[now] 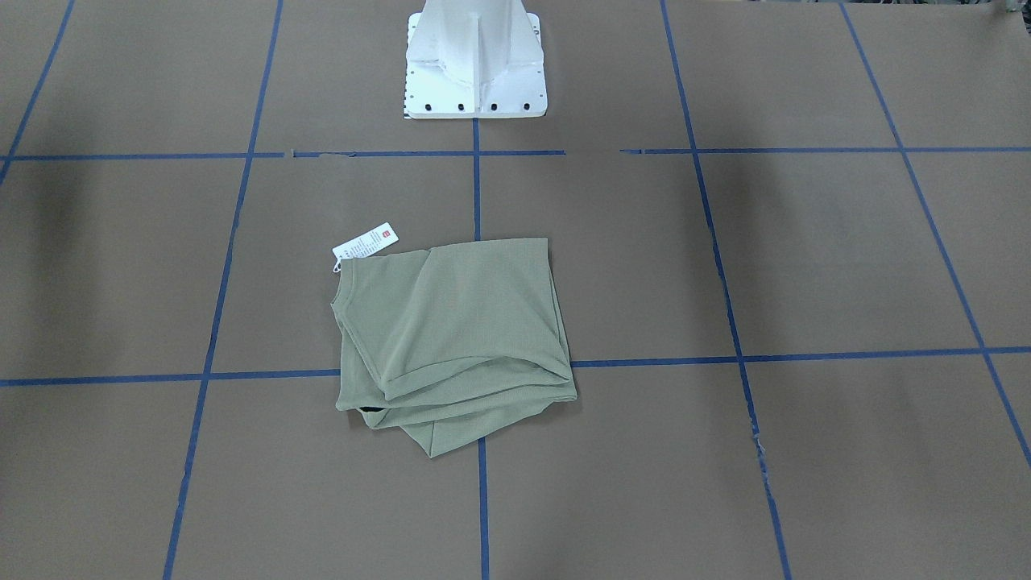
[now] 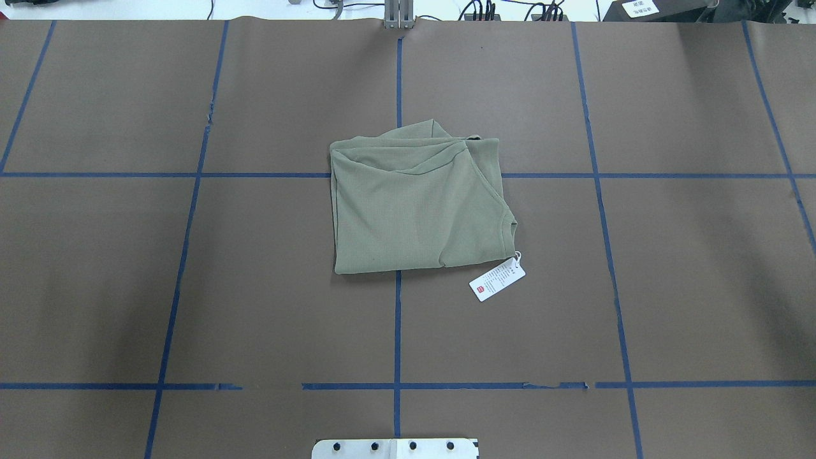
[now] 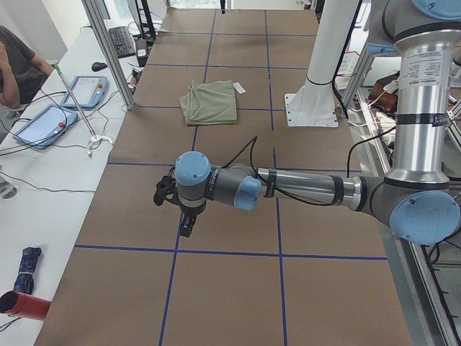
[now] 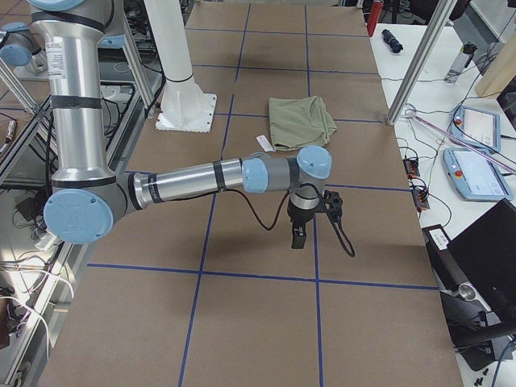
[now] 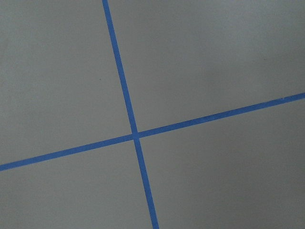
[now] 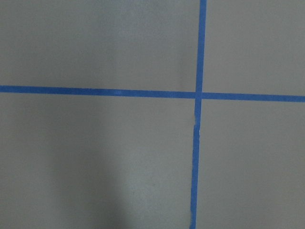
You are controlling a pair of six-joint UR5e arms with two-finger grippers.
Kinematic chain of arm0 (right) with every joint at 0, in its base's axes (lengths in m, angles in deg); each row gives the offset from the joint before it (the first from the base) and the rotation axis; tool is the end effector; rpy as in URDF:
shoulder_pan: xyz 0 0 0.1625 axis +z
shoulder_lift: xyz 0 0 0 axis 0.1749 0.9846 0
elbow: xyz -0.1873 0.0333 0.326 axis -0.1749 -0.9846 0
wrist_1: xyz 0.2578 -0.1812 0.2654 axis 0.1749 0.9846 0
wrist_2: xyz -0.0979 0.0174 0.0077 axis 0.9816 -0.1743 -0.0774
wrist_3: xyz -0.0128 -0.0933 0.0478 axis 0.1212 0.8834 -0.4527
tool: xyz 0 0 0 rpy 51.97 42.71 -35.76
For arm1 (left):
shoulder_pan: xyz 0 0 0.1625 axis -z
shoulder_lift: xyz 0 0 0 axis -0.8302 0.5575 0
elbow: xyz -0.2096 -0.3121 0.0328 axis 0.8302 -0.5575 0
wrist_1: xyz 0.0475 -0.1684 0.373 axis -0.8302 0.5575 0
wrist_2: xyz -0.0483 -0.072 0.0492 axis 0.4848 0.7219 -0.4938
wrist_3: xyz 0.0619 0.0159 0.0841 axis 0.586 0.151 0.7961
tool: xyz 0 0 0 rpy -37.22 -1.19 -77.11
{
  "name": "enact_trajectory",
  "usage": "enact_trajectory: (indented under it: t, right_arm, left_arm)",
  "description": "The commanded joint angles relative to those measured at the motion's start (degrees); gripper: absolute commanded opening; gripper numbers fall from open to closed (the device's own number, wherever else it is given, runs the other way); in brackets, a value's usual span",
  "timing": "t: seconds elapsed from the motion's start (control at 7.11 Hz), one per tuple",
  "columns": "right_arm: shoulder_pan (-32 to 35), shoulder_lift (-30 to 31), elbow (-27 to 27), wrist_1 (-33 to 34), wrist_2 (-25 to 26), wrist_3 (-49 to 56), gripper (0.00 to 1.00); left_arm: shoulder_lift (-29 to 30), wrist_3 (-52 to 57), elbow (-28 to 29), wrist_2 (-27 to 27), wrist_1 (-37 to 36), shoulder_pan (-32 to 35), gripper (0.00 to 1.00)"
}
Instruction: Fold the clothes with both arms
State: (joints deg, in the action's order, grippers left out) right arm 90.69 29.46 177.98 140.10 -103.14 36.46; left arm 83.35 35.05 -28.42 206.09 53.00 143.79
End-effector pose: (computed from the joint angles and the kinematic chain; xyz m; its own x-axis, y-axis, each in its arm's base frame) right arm -0.0160 -0.4965 0.5363 0.7631 -0.0128 0.6461 0.0438 0.9985 -0.0319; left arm -0.0326 -0.4927 0.5479 0.6382 0.1777 -0.7491 -0.0145 0.9756 0.2191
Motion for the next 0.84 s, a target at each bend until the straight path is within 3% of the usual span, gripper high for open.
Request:
enact_trajectory:
  t: [0.0,0.42,0.7]
  right_arm:
    - [0.0,1.2,0.1,-0.3,-3.0,0.0,1.0]
    - [0.0,1.1,-0.3,-0.3,-3.2,0.0,1.0]
    - [0.0,0.4,0.0,-0.3,-3.8,-0.2,1.0]
  left_arm:
    - [0.2,-5.3,-0.3,1.6,0.7,-0.1,1.0]
    - [1.0,-5.4,0.3,-7.7,2.1,-0.6,1.0]
    - [2.0,-5.8,-0.1,-7.3,2.6,-0.5,1.0]
